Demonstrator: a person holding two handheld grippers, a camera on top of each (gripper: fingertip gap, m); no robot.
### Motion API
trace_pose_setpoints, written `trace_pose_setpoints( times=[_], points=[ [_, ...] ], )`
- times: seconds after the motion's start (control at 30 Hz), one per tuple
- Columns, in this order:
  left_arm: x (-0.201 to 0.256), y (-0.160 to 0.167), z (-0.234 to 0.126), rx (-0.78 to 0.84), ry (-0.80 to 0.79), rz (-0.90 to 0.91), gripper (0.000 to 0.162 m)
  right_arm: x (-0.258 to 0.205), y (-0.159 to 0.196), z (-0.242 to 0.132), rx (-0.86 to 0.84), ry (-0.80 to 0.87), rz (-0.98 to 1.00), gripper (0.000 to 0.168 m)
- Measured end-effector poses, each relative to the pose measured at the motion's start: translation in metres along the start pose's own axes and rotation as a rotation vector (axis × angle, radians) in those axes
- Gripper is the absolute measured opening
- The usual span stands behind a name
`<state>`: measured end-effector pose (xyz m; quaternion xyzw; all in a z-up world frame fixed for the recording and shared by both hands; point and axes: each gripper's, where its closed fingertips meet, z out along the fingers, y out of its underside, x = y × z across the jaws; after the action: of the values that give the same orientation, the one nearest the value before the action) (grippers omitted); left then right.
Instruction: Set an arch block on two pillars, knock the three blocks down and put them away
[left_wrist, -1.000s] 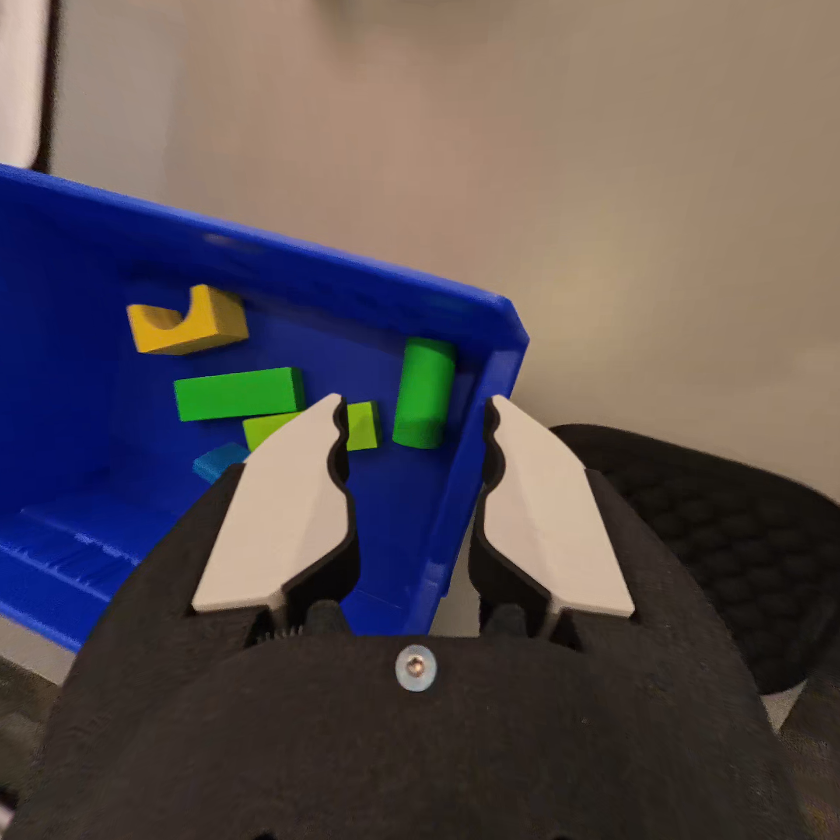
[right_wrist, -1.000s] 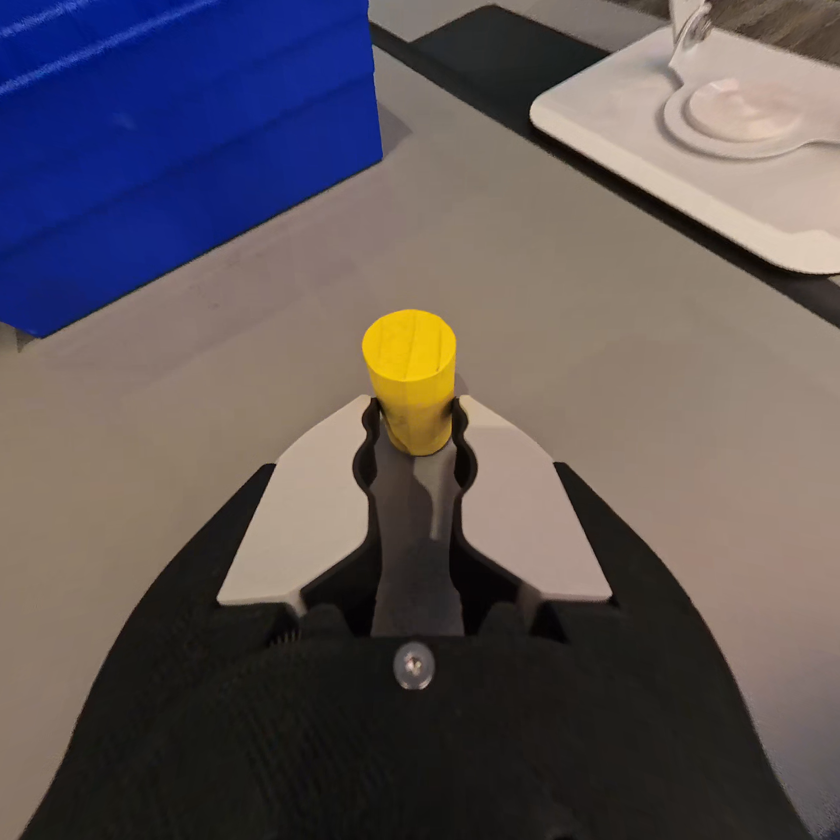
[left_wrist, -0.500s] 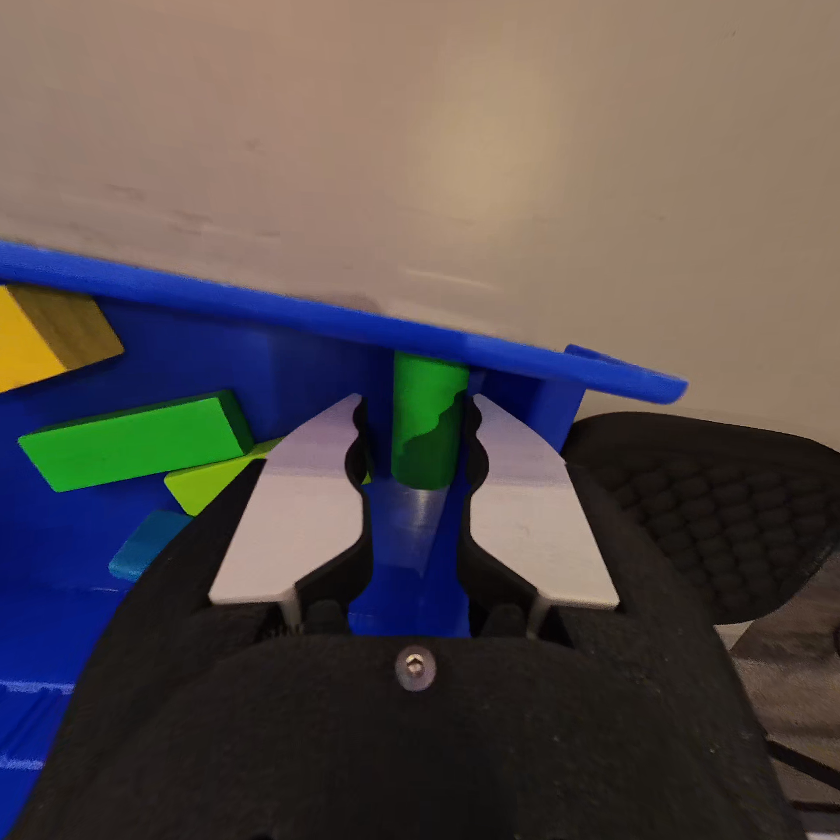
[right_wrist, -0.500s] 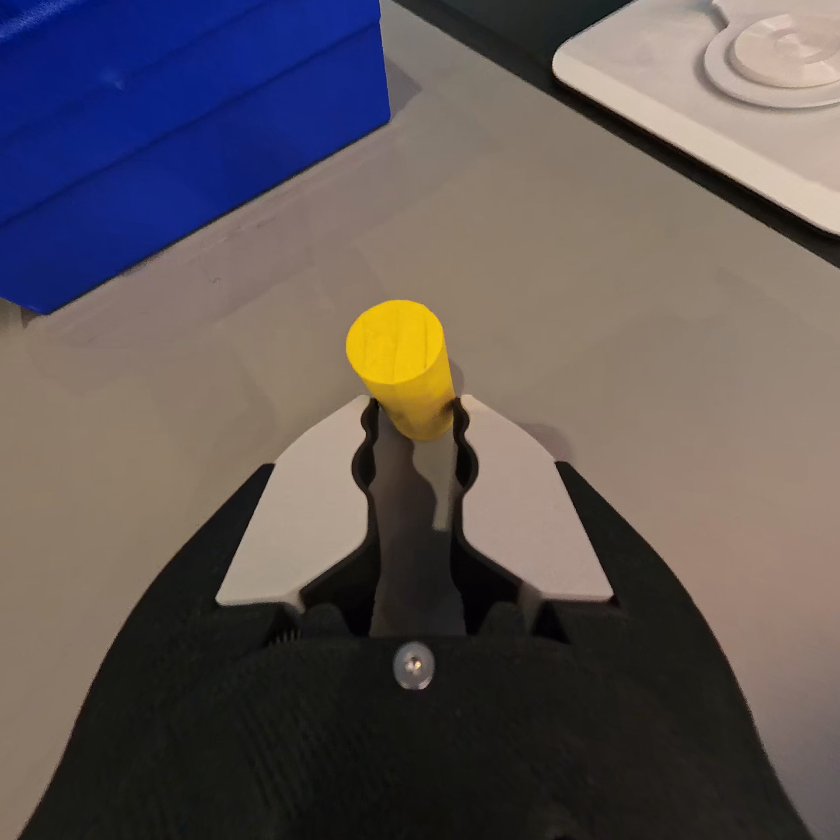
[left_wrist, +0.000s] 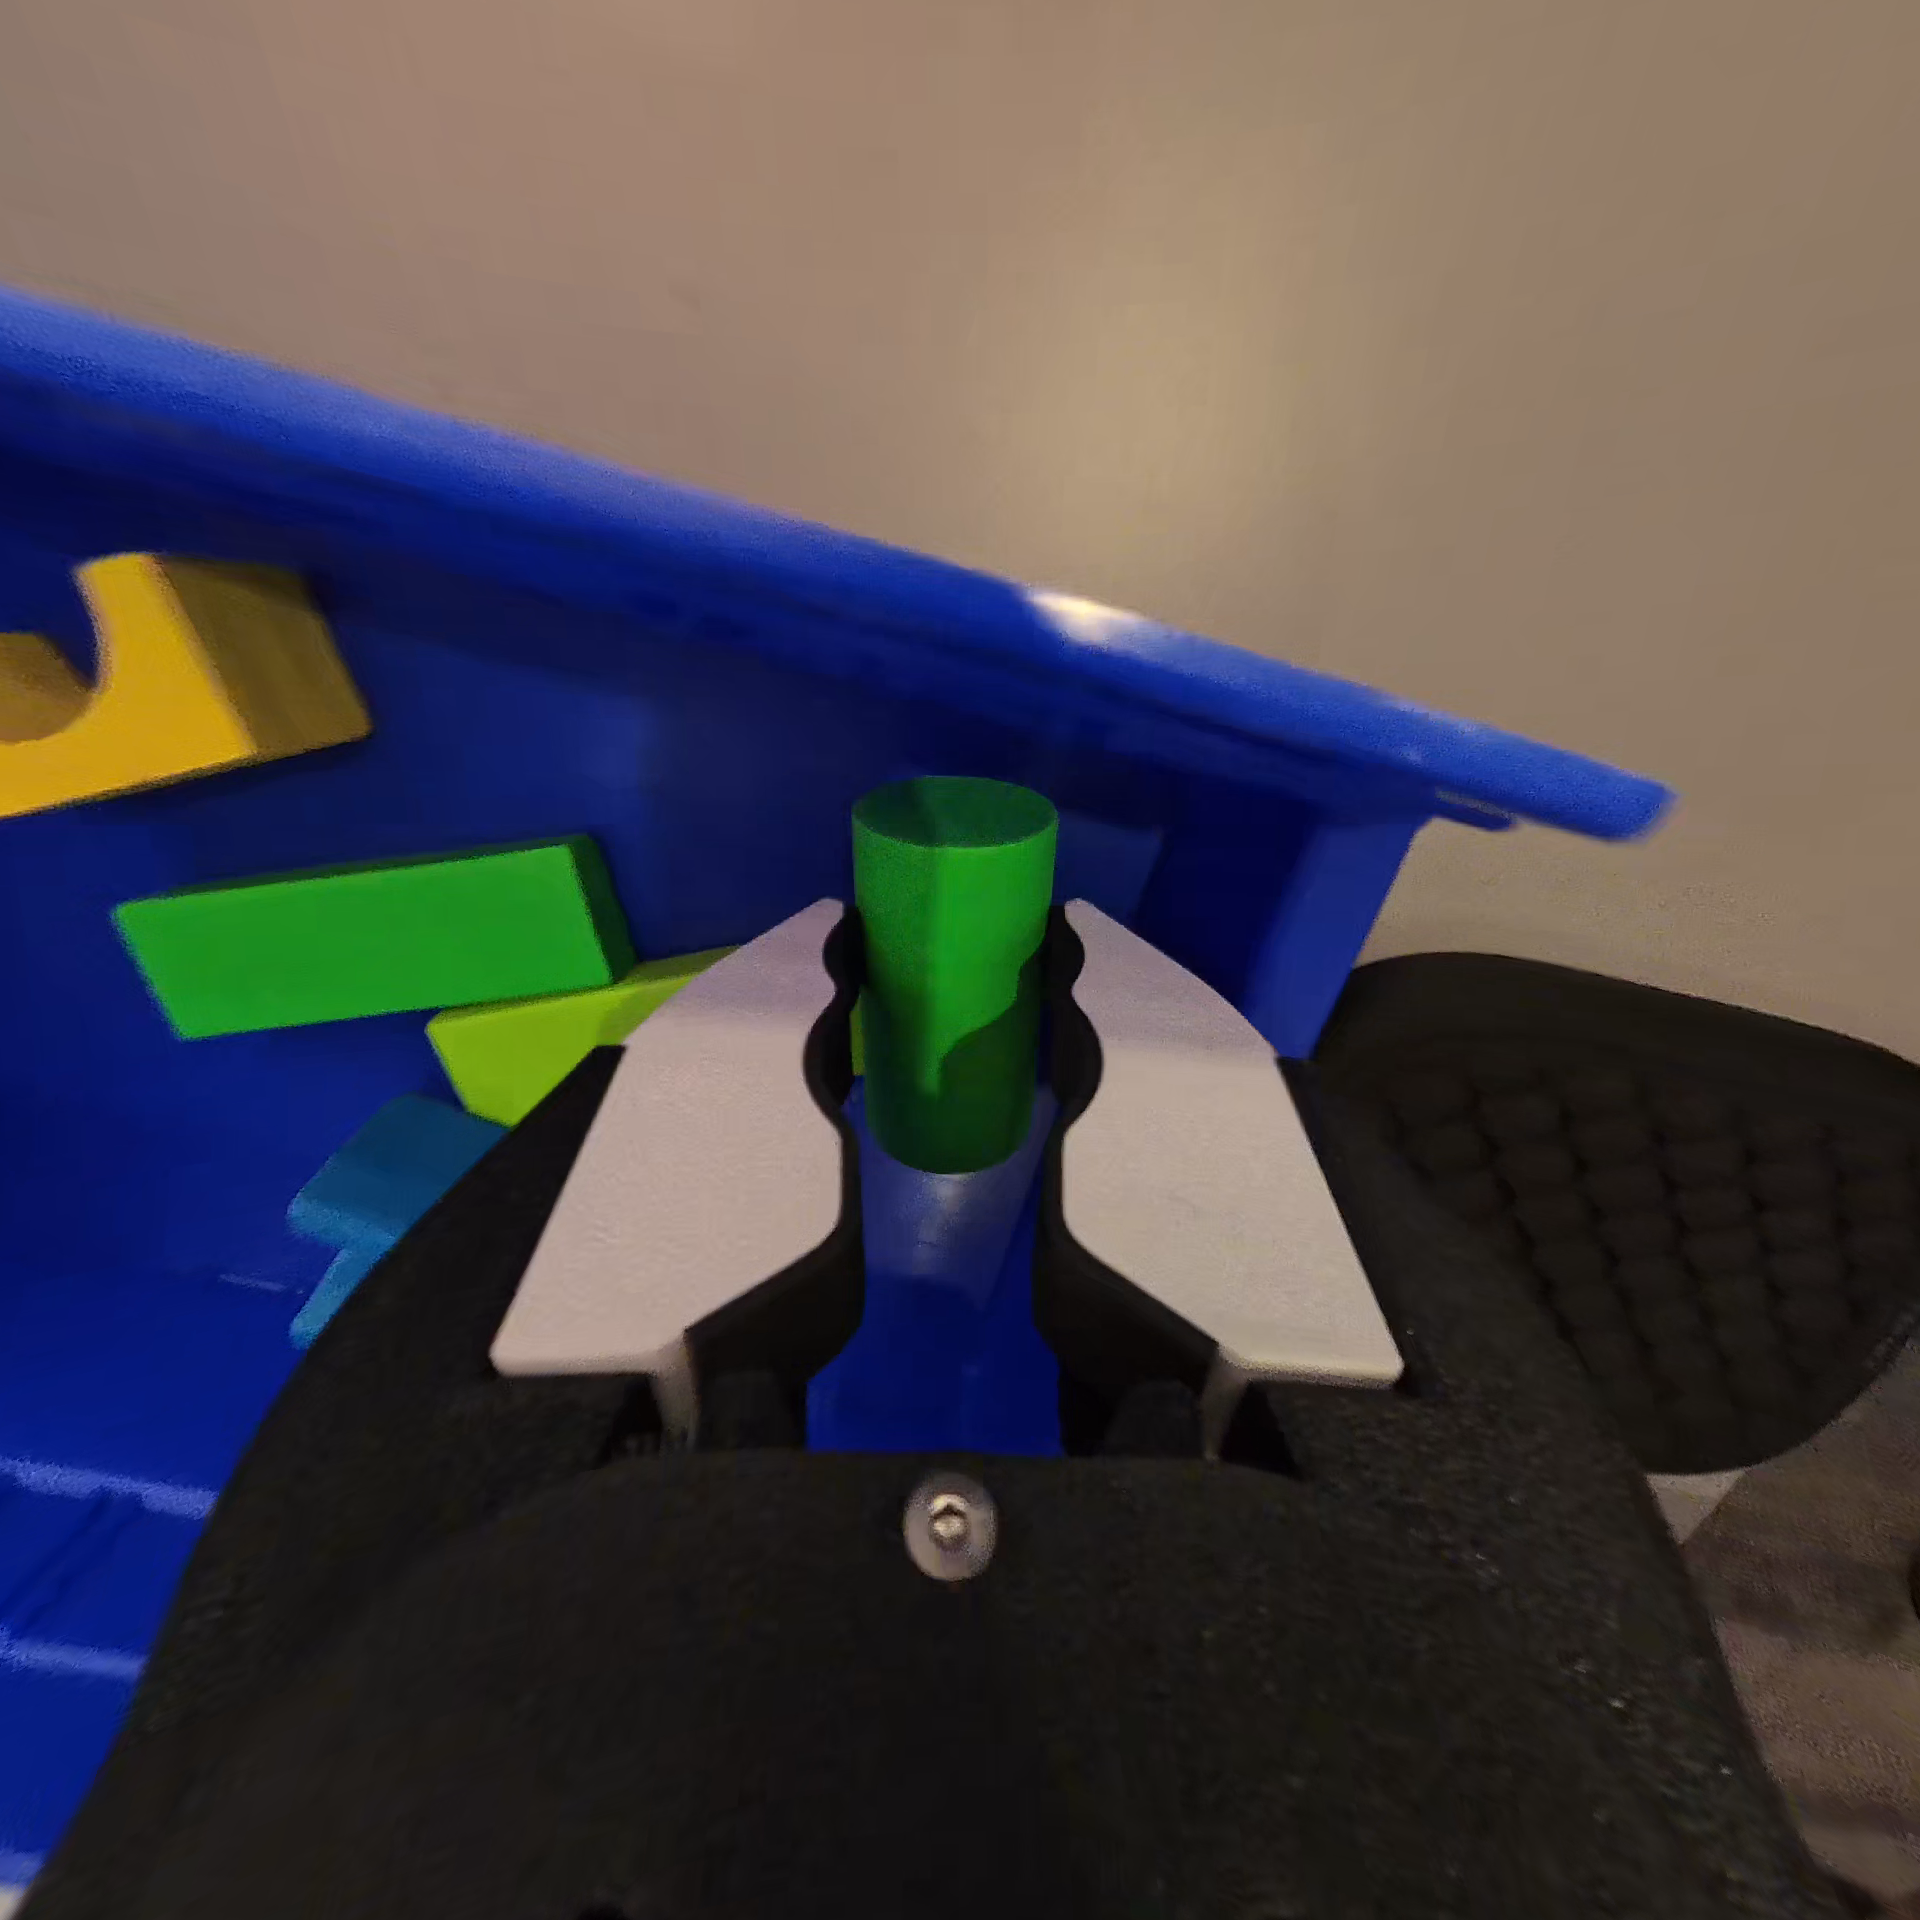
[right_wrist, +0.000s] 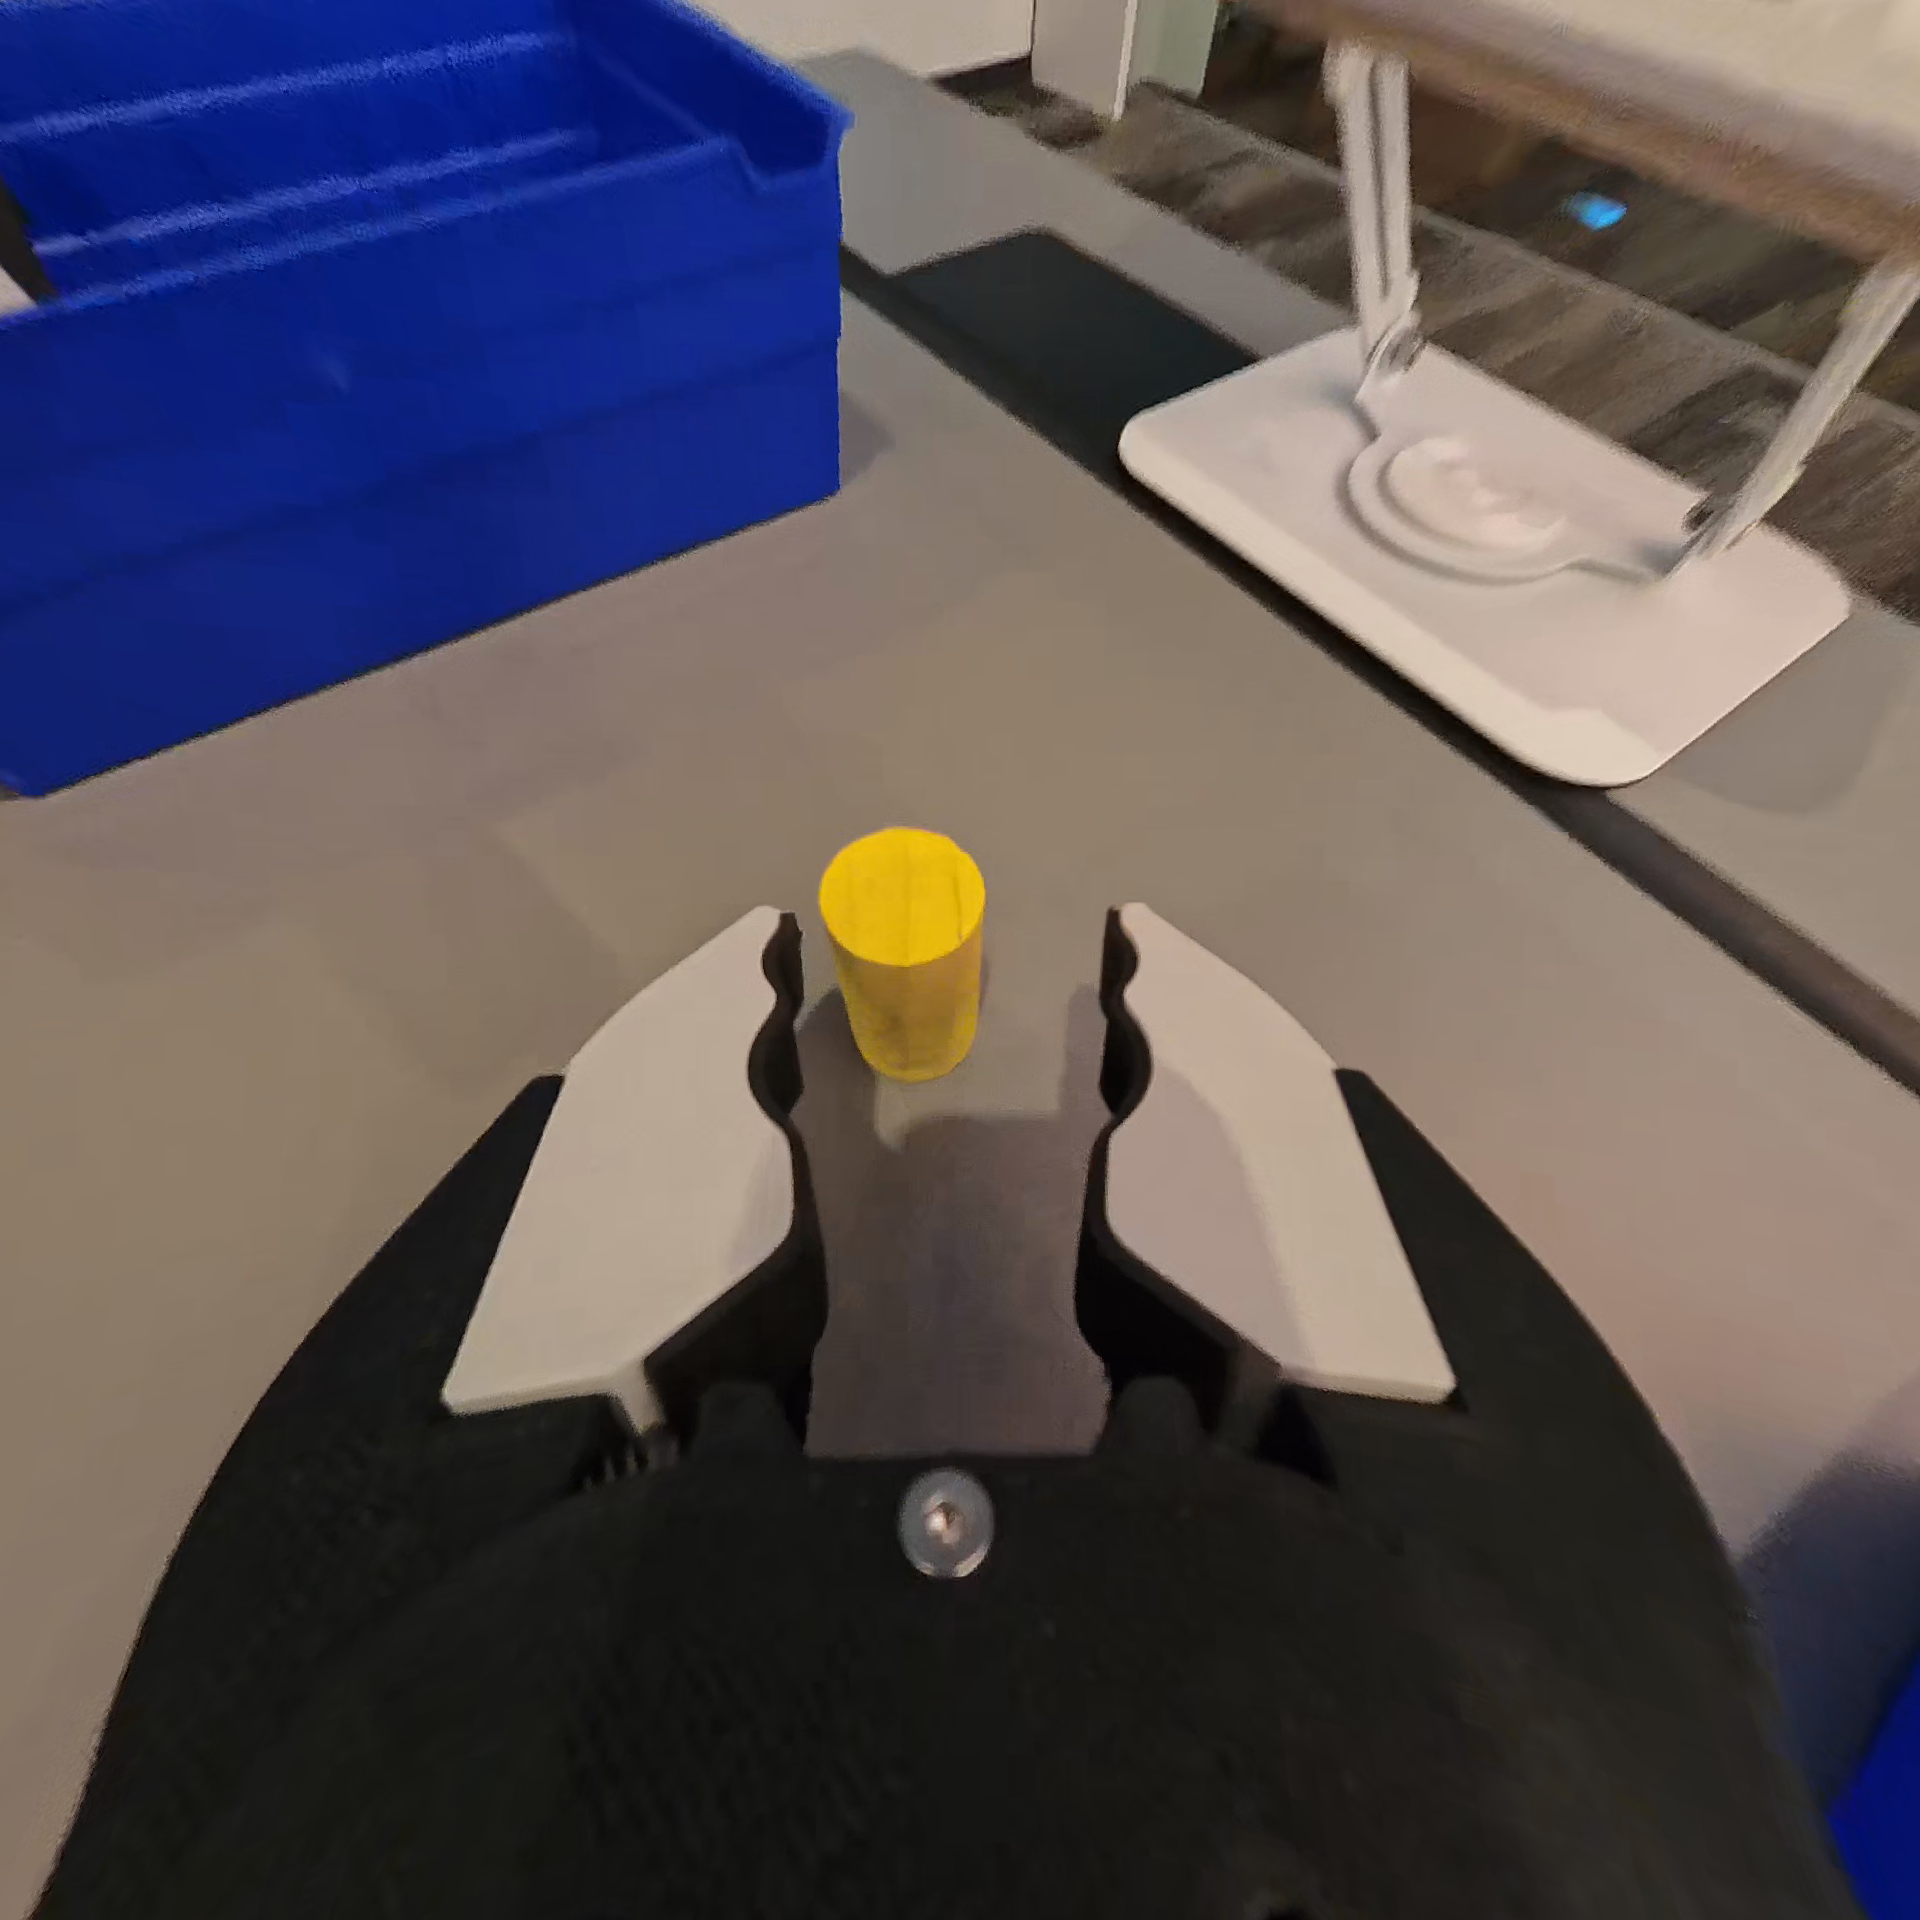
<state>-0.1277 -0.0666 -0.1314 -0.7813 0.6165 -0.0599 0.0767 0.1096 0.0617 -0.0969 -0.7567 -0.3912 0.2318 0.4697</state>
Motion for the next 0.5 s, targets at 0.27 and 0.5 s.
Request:
trace_pose_setpoints(
  times=[0.27, 0.5],
  points=[
    [0.007, -0.066, -0.127, 0.624, -0.073, -0.019, 0.034, -0.047, -0.072, -0.044, 0.227, -0.094, -0.103, 0.057],
    [0.049, -0.136, -0.159, 0.853, 0.069, -0.032, 0.034, -0.160, -0.116, -0.092, 0.483, -0.234, -0.574, 0.059]
  ],
)
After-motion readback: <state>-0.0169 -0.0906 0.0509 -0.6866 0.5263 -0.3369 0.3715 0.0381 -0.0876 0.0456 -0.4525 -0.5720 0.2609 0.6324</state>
